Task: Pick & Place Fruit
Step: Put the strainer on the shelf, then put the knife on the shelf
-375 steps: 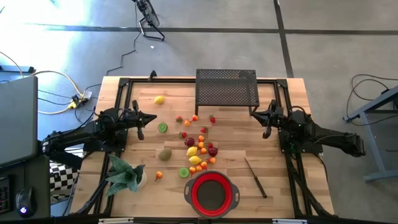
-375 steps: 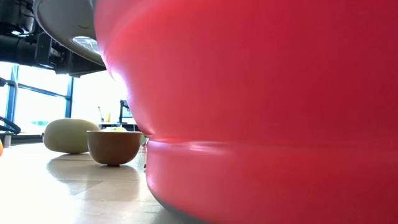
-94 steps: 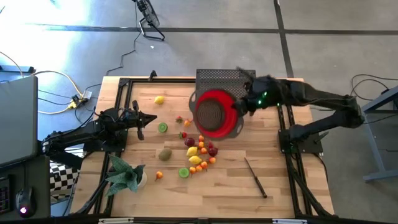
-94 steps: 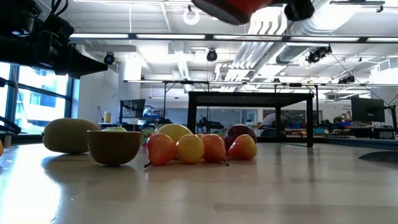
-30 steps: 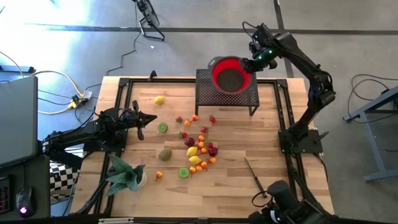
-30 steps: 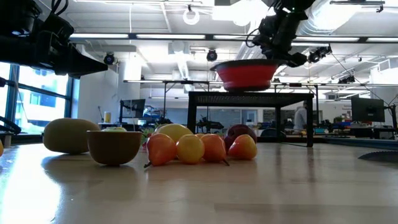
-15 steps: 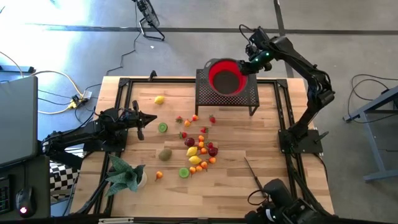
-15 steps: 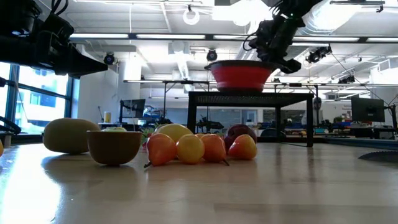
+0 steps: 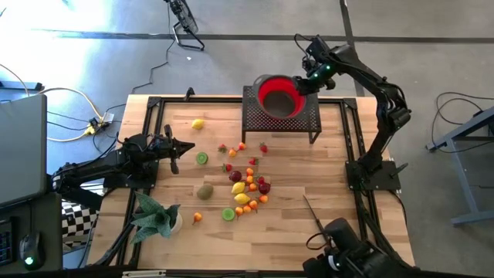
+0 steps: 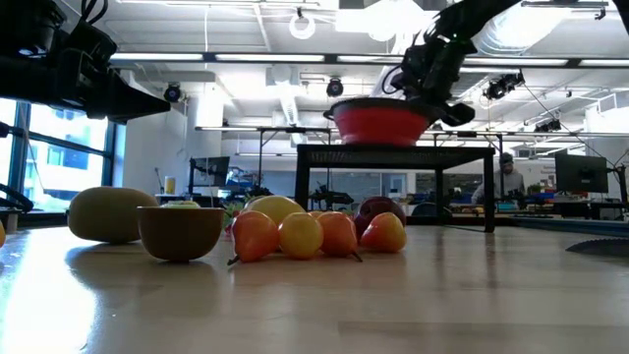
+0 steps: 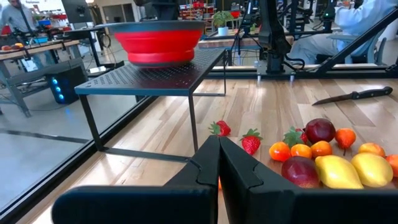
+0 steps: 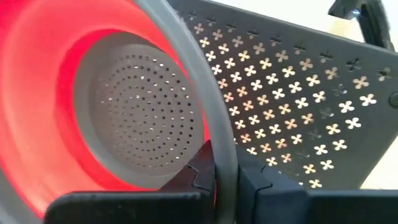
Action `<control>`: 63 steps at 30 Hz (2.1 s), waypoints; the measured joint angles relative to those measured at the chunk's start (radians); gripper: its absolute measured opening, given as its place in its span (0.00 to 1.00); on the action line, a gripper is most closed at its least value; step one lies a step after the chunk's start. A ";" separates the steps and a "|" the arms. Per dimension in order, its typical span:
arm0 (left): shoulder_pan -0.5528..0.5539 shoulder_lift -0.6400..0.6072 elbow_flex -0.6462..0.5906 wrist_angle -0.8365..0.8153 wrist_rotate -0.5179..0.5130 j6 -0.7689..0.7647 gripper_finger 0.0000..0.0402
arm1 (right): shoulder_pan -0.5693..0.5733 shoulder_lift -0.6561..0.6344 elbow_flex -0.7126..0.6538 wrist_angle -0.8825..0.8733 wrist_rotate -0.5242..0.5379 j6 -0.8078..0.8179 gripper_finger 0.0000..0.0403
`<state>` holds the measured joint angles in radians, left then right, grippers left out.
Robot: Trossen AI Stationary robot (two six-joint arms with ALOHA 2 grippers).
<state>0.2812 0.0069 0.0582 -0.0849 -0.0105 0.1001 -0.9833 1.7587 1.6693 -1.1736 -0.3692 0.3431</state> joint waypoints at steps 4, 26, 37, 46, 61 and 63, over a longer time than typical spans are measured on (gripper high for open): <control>0.000 0.000 0.000 0.000 0.000 0.000 0.00 | -0.003 -0.019 -0.001 0.016 0.020 -0.001 0.16; 0.000 0.000 0.000 0.000 -0.001 -0.002 0.00 | 0.008 -0.367 -0.001 0.146 0.050 -0.089 0.40; 0.000 0.000 0.000 0.006 -0.004 -0.002 0.00 | 0.137 -0.595 0.000 0.065 0.056 -0.310 0.25; 0.000 0.000 0.000 0.007 -0.003 -0.002 0.00 | 0.315 -0.623 0.000 0.038 0.150 -0.294 0.13; 0.000 0.000 0.000 0.008 0.001 -0.002 0.00 | 0.601 -0.680 -0.361 0.189 0.179 -0.180 0.01; 0.000 0.000 0.000 0.008 0.001 -0.004 0.00 | 0.646 -0.697 -0.414 0.216 0.206 -0.128 0.01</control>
<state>0.2813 0.0070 0.0578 -0.0772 -0.0097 0.0963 -0.3378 1.0613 1.2556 -0.9573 -0.1627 0.2150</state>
